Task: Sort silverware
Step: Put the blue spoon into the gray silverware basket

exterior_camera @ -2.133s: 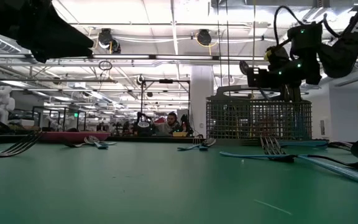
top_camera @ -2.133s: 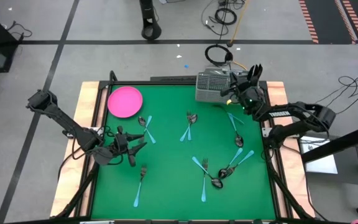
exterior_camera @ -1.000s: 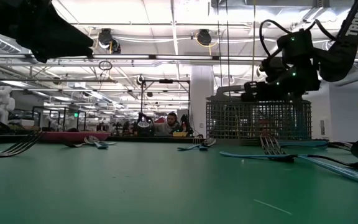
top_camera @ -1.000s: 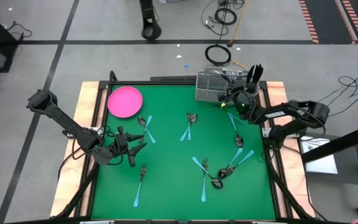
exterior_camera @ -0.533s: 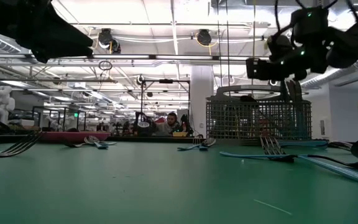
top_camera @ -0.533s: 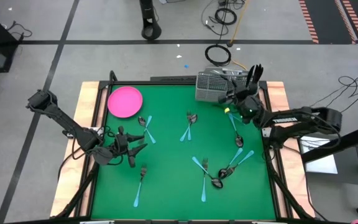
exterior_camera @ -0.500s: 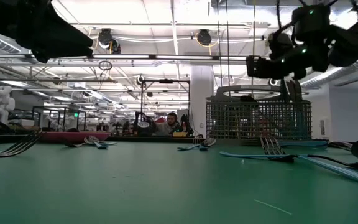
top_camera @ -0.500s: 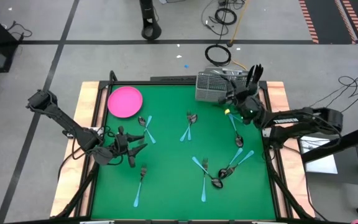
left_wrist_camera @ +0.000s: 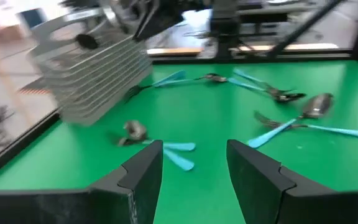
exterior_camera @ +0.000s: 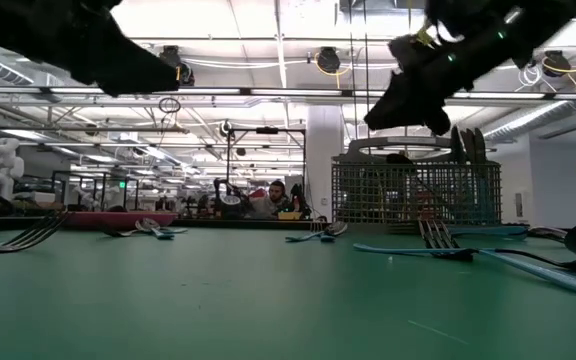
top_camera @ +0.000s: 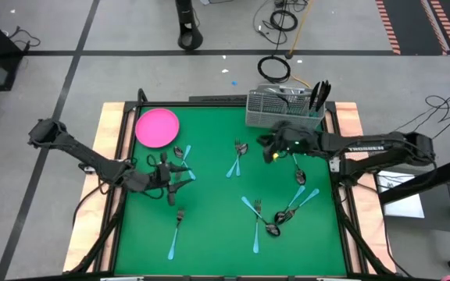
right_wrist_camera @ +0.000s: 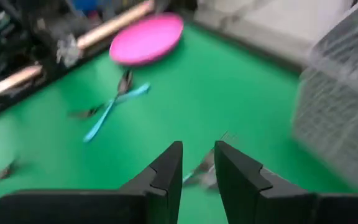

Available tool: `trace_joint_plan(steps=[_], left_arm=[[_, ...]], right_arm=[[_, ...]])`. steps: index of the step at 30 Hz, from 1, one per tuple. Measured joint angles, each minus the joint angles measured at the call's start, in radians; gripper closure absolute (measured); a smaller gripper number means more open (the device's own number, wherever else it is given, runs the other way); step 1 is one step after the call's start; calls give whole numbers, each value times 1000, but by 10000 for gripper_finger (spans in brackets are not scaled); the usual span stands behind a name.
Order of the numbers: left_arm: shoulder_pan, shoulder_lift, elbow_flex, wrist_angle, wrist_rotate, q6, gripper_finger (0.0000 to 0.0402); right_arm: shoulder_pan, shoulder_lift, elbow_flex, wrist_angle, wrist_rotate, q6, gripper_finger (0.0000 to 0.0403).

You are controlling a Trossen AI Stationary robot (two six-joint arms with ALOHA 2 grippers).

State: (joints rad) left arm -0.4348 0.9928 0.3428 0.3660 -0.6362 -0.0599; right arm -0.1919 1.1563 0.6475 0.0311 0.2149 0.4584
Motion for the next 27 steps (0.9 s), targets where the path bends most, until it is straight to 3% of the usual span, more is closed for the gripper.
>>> trace_joint_plan(steps=[4,8,11,17,21,27], left_arm=[[93,0,0,12,167,105,221],[194,-2,0,21,213,182,221],[254,-7,0,34,240,176,221],[270,-7,0,-18,505,147,221],[269,-7,0,-17,525,145,221],[268,-6,0,-18,528,144,221]], right_arm=[[39,109,167,-146,-8,166,319],[72,226,284,-146,-8,214,319],[87,306,357,-146,-9,194,319],[96,423,446,-121,-10,19,319],[94,497,467,-116,71,237,319],[95,606,466,-203,4,513,319]])
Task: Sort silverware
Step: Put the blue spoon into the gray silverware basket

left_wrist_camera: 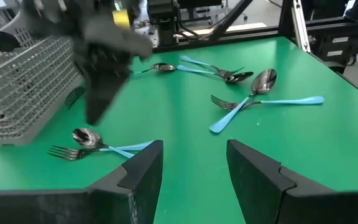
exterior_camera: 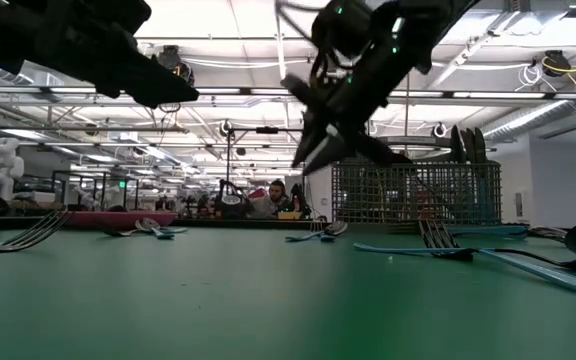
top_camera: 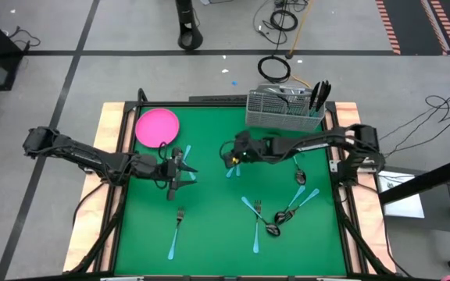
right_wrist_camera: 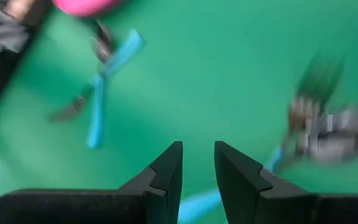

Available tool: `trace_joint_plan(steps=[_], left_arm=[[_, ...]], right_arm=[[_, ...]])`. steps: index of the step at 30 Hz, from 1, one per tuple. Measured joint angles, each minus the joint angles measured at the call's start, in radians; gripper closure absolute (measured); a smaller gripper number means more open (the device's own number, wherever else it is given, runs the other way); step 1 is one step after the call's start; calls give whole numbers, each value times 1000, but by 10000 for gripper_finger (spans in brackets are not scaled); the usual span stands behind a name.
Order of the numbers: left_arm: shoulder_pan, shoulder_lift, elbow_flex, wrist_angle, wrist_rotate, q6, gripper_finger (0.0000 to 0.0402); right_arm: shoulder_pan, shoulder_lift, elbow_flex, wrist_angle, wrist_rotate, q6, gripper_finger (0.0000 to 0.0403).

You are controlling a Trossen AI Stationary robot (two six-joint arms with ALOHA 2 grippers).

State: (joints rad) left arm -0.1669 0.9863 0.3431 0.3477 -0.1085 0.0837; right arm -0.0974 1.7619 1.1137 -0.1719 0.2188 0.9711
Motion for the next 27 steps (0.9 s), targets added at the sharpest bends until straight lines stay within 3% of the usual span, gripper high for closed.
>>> trace_joint_plan(steps=[4,10,16,27], left_arm=[[0,0,0,1,0,-18,221],[0,0,0,8,0,-19,221],[0,0,0,10,0,-22,221],[0,0,0,10,0,-22,221]], right_arm=[[0,46,0,-54,-27,112,319],[-1,70,0,-73,-35,144,319],[-9,70,0,-178,22,165,319],[-5,95,0,-122,91,193,319]])
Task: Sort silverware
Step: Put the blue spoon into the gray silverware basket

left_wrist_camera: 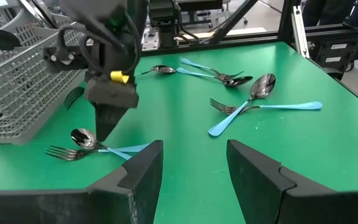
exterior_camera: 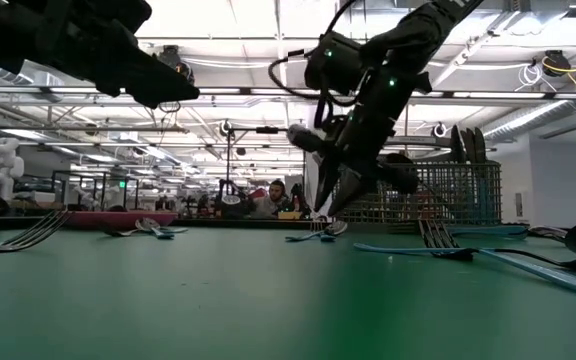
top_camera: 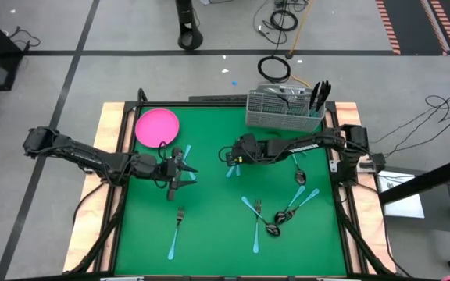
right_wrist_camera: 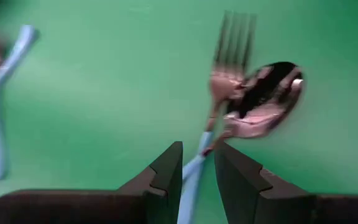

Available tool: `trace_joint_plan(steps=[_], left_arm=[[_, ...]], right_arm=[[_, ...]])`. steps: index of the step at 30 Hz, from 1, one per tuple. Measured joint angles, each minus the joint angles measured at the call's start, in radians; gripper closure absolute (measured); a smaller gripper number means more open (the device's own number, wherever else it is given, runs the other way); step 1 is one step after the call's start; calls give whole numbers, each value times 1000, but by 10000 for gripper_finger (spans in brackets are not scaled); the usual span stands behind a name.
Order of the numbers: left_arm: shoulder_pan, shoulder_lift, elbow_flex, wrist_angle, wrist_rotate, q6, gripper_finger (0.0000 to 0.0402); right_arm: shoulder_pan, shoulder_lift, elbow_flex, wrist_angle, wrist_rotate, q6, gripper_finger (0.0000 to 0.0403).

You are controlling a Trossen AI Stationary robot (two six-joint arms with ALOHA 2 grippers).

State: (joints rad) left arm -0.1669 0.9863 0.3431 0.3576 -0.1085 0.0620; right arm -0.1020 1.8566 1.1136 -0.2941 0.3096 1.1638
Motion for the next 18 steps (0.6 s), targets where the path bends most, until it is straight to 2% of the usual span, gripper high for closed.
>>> trace_joint_plan(steps=[10,18], left_arm=[[0,0,0,-1,0,4,221],[0,0,0,-2,0,4,221]], right_arm=[[5,72,0,80,-22,21,319],[4,86,2,45,-40,22,319]])
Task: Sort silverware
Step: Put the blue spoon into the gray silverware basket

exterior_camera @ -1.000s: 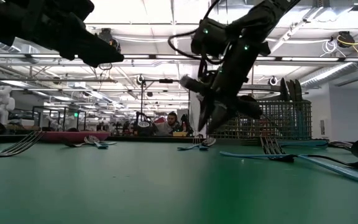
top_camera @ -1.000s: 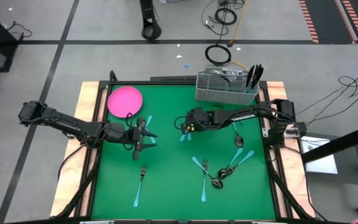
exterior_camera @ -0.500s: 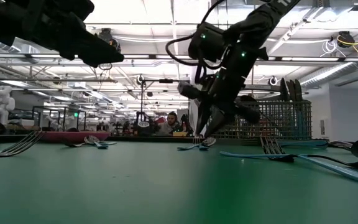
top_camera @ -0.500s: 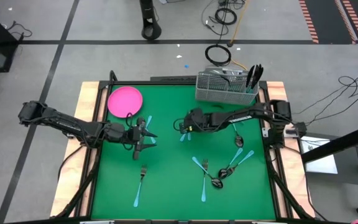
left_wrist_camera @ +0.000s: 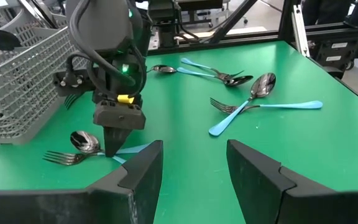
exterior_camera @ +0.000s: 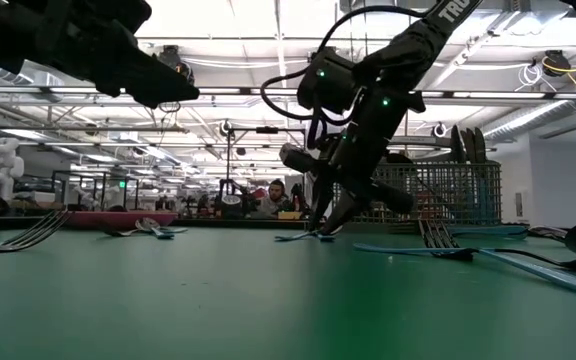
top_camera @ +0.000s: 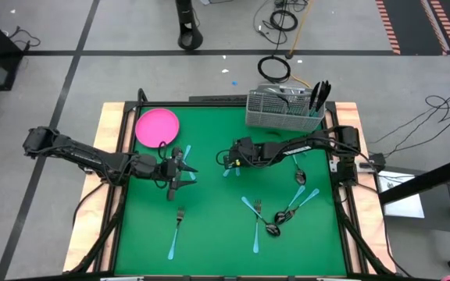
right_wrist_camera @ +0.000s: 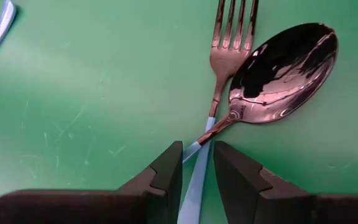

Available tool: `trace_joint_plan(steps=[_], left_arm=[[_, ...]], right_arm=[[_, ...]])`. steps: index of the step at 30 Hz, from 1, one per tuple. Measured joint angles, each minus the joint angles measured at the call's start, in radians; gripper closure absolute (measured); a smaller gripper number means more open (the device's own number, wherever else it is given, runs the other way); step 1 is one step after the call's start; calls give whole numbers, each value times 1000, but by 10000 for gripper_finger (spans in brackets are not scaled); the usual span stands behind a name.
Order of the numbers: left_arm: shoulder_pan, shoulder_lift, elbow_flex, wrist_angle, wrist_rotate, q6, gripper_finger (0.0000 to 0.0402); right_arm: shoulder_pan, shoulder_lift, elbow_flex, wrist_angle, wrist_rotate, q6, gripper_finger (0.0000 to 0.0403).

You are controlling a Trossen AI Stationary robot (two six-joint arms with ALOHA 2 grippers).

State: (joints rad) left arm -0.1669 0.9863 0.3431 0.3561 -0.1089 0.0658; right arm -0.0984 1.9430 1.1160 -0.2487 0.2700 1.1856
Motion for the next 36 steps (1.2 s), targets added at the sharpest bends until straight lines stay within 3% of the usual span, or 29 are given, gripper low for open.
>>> trace_joint_plan(steps=[8,23,30,36], left_arm=[[0,0,0,0,0,0,221],[0,0,0,-25,0,-8,221],[0,0,0,-22,0,-8,221],[0,0,0,-22,0,-8,221]], right_arm=[[-12,-2,0,-23,6,-30,321],[-14,-110,-6,-200,42,-61,369],[-12,-110,-4,-132,47,-97,364],[-11,-109,-4,-146,75,-98,337]])
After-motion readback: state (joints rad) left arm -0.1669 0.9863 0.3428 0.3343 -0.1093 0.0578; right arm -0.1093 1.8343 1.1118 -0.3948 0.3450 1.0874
